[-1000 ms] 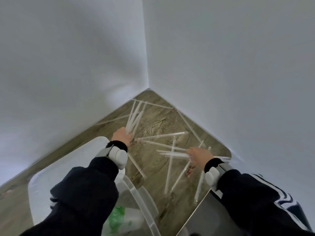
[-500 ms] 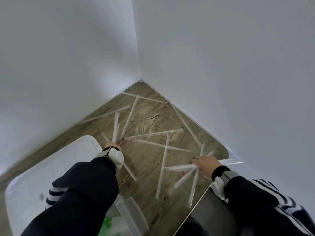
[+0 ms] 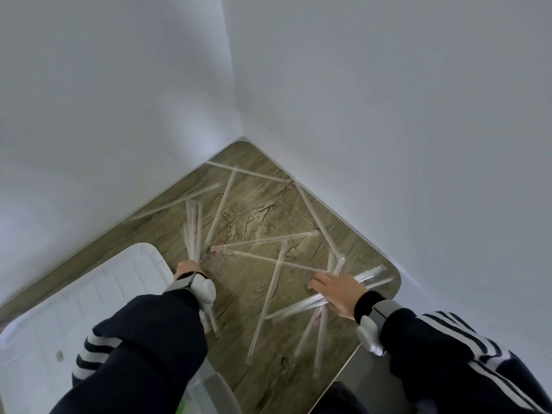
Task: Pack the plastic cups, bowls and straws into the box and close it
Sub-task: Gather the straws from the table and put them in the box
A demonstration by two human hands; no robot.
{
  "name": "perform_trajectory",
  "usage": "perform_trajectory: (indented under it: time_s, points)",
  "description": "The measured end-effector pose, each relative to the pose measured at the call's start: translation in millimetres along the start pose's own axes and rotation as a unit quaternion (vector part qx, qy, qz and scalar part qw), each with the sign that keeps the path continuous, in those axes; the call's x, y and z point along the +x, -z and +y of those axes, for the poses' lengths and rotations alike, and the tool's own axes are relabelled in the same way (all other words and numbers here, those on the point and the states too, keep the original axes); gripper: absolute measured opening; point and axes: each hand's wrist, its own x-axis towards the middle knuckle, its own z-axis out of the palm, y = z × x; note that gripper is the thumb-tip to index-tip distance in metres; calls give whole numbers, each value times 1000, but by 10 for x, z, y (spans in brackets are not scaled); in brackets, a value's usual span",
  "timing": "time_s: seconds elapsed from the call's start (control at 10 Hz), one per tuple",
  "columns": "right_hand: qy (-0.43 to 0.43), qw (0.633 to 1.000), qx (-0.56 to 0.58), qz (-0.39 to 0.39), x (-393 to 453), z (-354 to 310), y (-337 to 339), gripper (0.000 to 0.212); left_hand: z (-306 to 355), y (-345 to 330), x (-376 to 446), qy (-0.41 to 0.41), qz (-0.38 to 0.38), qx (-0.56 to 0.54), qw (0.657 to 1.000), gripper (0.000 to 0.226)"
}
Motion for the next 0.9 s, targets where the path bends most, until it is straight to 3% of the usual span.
perform_trajectory:
  time_s: [0.2,0.4,0.6,0.7,0.9]
  points:
    - [17,999,-35,-15,107,-28,124,34,60,76,-106,14,-36,19,999,37]
    - [56,994,-64,72,193,-80,438,22,207,460,-214,30,33,14,999,32]
    - [90,994,-56,-10,760,-434,534,54,109,654,-235,7,69,-1,998,25]
    - [94,991,-84,-48,944,-631,489,39,24,718,-261,-51,58,20,997,23]
    - [72,994,-84,19,784,-528,477,24,124,721,-280,-235,42,2,971,18]
